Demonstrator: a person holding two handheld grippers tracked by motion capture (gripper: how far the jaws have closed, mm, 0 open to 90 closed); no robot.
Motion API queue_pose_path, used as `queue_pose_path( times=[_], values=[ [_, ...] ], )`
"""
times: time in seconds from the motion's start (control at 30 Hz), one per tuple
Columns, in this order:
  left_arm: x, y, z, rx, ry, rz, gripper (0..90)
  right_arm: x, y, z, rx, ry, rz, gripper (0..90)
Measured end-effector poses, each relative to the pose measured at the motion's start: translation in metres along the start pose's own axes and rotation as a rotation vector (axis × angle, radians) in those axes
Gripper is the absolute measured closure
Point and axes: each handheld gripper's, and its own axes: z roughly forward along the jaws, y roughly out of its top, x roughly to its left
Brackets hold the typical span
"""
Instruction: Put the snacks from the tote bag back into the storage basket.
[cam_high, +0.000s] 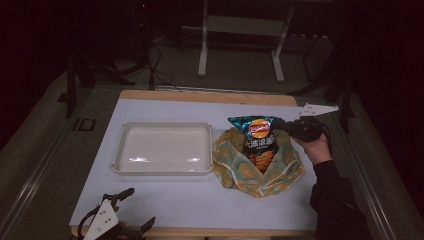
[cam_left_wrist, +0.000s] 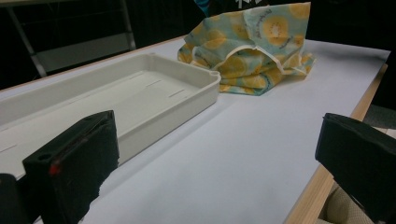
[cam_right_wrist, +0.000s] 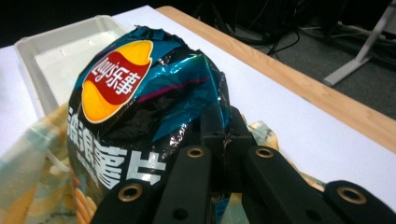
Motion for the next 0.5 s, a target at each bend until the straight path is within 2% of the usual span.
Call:
queue_pose_path(
  times=[0.17, 0.5],
  values=[
    [0.0, 0.001, 0.003, 0.003, -0.009, 0.007, 0.1, 0.005, 0.009, -0.007, -0.012, -0.024, -0.014, 90.0],
    [0.001, 0.002, 0.006, 0.0, -0.019, 0.014, 0.1, 0.009, 0.027, -0.019, -0.066, -0.067, 0.006, 90.0]
  ],
)
